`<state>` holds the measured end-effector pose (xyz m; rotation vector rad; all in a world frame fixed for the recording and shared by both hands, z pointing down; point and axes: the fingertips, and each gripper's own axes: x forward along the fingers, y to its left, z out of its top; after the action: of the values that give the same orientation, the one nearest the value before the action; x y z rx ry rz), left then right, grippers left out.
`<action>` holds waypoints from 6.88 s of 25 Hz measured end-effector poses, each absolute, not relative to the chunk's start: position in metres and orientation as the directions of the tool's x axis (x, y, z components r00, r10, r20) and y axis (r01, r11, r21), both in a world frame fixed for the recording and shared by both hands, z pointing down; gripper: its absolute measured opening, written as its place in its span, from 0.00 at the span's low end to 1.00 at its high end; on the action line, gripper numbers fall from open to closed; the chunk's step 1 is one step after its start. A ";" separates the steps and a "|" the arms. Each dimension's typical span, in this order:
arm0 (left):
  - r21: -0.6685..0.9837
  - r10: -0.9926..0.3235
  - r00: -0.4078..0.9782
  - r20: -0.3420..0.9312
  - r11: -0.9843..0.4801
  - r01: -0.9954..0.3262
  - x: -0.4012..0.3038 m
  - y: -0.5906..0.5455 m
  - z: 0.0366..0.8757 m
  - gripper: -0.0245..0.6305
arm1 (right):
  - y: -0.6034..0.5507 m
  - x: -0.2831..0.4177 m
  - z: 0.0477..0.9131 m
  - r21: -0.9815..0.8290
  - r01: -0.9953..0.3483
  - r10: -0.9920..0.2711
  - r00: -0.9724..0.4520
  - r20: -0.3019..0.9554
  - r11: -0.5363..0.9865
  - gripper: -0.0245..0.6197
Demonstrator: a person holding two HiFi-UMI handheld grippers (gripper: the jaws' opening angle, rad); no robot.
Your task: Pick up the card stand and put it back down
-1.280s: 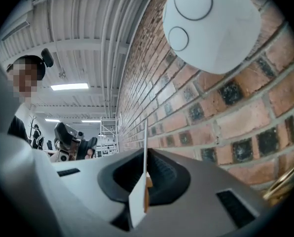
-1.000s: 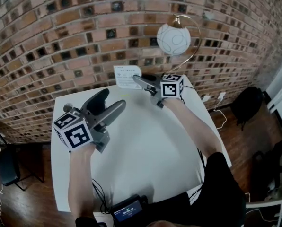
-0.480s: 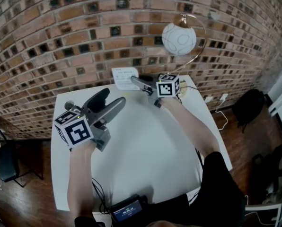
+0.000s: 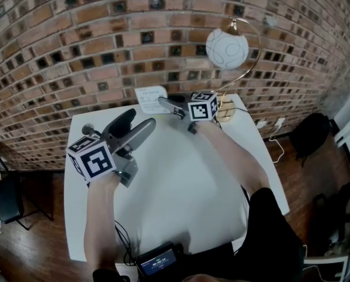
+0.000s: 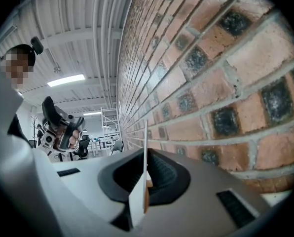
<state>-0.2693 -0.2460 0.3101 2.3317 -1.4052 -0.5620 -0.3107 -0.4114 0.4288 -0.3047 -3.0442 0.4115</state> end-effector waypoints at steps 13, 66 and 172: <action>0.546 -0.911 0.379 -0.160 -0.402 -0.735 -0.288 -0.248 0.315 0.64 | -0.420 -0.309 0.444 -0.247 0.207 0.232 -0.970 0.075 0.947 0.09; 0.543 -0.923 0.357 -0.141 -0.374 -0.752 -0.292 -0.247 0.312 0.64 | -0.461 -0.285 0.484 -0.010 -0.219 -0.190 -0.865 0.465 0.976 0.26; 0.279 -0.736 0.635 -0.235 -0.677 -0.681 -0.080 -0.093 0.251 0.64 | -0.107 -0.051 0.227 -0.168 0.290 0.228 -0.921 -0.315 0.942 0.05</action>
<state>-0.0801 -0.0927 0.2511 2.6895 -1.1743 -0.4973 -0.0509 -0.1070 0.2273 -0.4623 -3.3856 0.3685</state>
